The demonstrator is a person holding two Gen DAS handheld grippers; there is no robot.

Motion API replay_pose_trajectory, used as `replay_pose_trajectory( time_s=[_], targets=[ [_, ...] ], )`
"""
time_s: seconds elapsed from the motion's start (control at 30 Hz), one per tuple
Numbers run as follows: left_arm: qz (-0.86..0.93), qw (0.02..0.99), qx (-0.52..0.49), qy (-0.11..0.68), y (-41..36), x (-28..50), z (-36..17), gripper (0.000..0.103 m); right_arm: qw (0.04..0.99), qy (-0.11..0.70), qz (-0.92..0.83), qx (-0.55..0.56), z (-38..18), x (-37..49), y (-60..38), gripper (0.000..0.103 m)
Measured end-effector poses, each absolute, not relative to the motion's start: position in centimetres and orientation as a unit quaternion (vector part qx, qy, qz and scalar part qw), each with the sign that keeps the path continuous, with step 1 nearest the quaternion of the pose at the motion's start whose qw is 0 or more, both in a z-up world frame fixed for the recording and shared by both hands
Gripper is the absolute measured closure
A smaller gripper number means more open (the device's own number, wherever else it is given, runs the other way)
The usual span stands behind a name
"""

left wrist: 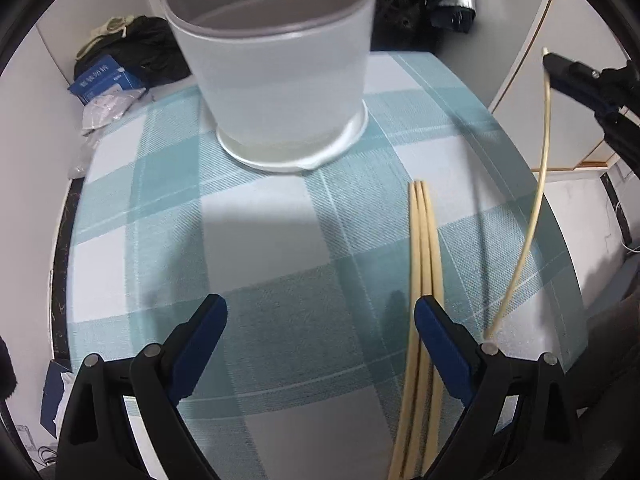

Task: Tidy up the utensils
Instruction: 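Grasp a chopstick with the left tool while the right tool holds its chopstick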

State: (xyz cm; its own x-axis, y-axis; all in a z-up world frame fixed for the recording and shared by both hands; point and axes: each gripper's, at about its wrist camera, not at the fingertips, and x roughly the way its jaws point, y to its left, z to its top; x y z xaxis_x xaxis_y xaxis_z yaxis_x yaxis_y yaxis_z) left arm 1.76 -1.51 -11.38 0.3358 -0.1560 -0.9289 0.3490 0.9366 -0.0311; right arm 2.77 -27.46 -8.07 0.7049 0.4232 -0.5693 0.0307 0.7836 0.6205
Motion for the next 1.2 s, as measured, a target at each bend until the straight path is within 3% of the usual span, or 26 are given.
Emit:
replay_pose_trajectory(
  time_s=[0.77,0.87,0.93,1.07,1.13,1.2],
  targets=[
    [-0.142,0.8,0.145,0.565,-3.3,3.5,-11.8,0.011,0.883,0.342,0.114,0.301,-6.5,1.1,-28.5,0.097],
    [-0.158,0.803,0.149,0.554,-4.2,3.9,-11.5,0.032,0.885,0.339,0.111,0.298,-6.4,1.0,-28.6,0.097],
    [-0.163,0.804,0.154,0.55,-5.1,4.3,-11.2,0.052,0.886,0.34,0.108,0.298,-6.4,1.1,-28.6,0.097],
    [-0.165,0.802,0.144,0.556,-6.5,5.3,-11.1,0.069,0.882,0.344,0.102,0.305,-6.6,1.2,-28.9,0.097],
    [-0.167,0.8,0.133,0.561,-7.0,5.4,-11.0,0.094,0.881,0.345,0.102,0.306,-6.6,1.2,-29.0,0.097],
    [-0.164,0.799,0.143,0.56,-7.8,5.2,-11.1,0.102,0.882,0.344,0.102,0.305,-6.6,1.2,-29.0,0.097]
  ],
)
